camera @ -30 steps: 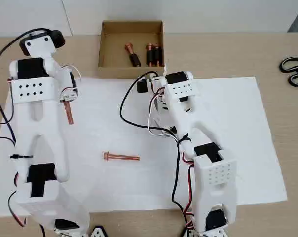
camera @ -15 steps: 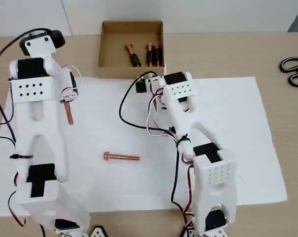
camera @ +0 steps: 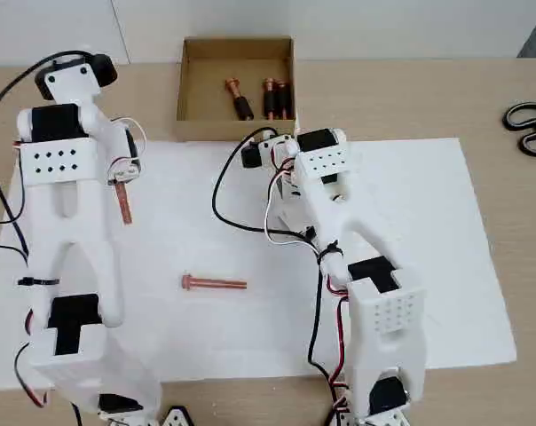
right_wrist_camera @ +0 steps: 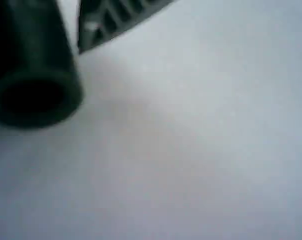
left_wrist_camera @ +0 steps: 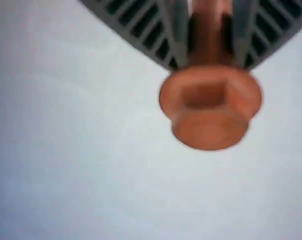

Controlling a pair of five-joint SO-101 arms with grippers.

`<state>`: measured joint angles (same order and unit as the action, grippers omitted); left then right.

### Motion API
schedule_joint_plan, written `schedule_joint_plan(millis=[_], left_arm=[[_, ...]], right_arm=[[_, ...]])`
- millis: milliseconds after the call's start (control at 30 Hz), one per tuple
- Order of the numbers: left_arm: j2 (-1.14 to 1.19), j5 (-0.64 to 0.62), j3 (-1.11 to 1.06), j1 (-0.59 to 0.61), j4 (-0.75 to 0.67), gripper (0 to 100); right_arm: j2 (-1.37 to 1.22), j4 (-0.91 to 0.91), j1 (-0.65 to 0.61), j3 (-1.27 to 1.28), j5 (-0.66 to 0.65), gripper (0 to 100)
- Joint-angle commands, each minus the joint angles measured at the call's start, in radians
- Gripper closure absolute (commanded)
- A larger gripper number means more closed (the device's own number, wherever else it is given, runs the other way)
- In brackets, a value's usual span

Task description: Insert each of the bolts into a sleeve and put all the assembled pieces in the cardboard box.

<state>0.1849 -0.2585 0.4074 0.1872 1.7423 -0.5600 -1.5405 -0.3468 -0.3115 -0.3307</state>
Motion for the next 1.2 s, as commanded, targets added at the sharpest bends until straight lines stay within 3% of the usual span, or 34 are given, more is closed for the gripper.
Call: schedule_joint_plan(millis=[0, 433, 700, 1167], left_arm=[[-0.066, -0.006, -0.002, -0.002, -0.005, 99], [-0.066, -0.006, -0.002, -0.002, -0.005, 99], [-0.066, -0.006, -0.002, -0.002, -0.005, 99], [-0.066, -0.005, -0.002, -0.002, -0.005, 99]], right_arm=[[0.054, 0.018, -0.015, -0.009, -0.014, 95.0], [0.085, -0.088, -0.021, -0.014, -0.006, 96.0], [0.251, -0.108, -0.018, -0.009, 0.117, 99.5], [0.202, -0.124, -0.013, 0.087, 0.358, 99.5]])
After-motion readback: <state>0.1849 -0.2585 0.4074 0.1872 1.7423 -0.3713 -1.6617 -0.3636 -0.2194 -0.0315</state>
